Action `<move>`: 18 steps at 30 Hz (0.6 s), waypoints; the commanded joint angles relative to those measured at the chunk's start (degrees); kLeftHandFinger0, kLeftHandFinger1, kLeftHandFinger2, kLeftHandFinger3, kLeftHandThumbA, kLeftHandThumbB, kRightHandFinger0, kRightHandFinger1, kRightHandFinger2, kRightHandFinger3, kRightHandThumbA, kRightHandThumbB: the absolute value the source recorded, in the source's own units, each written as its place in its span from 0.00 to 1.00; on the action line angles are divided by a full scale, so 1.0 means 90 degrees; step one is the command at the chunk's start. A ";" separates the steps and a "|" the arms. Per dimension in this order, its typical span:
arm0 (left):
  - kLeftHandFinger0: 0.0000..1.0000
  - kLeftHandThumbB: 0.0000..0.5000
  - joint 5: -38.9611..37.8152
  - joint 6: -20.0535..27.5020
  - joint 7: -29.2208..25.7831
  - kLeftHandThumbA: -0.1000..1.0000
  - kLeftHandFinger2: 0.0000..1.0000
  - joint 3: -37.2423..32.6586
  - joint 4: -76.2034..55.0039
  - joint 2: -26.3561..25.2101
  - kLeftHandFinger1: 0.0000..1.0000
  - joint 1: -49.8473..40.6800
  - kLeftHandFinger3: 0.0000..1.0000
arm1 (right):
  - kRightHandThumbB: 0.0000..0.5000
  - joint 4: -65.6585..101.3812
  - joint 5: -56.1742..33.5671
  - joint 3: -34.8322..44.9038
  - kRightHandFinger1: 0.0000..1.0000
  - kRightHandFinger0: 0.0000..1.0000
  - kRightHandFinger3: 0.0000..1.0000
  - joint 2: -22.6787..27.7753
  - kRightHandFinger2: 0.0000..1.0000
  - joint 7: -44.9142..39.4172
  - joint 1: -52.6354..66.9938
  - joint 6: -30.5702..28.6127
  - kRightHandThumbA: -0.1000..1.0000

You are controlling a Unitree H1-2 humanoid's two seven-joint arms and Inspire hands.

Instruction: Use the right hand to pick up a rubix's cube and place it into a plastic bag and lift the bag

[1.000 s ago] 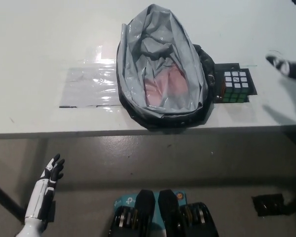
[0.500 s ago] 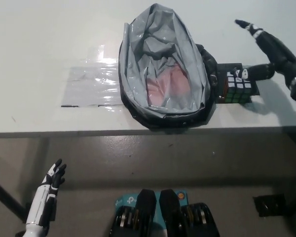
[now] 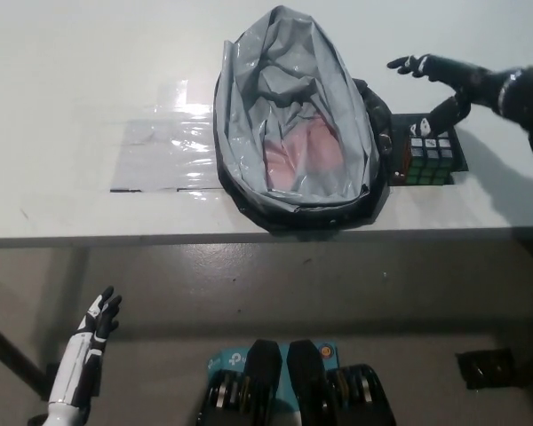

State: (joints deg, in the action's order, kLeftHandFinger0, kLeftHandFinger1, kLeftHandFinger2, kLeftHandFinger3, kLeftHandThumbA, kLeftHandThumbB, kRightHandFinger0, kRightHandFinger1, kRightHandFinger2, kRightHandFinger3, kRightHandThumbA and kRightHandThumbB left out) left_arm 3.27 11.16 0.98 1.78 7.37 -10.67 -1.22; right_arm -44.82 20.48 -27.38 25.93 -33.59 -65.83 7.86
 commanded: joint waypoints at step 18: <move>1.00 0.35 -0.0090 0.0375 0.0160 0.98 1.00 0.0008 -0.0174 -0.0054 1.00 0.0057 1.00 | 1.00 -0.2478 0.0874 -0.0946 1.00 1.00 1.00 -0.0281 1.00 -0.0792 -0.1593 -0.0426 0.77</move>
State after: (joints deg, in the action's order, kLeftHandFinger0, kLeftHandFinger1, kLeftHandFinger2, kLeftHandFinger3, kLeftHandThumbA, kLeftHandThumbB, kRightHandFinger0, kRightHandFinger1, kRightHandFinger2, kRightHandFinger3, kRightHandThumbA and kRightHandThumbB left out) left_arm 3.17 12.37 1.86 1.68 7.24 -10.70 -1.15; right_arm -65.91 26.51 -35.81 23.54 -40.74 -74.77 5.93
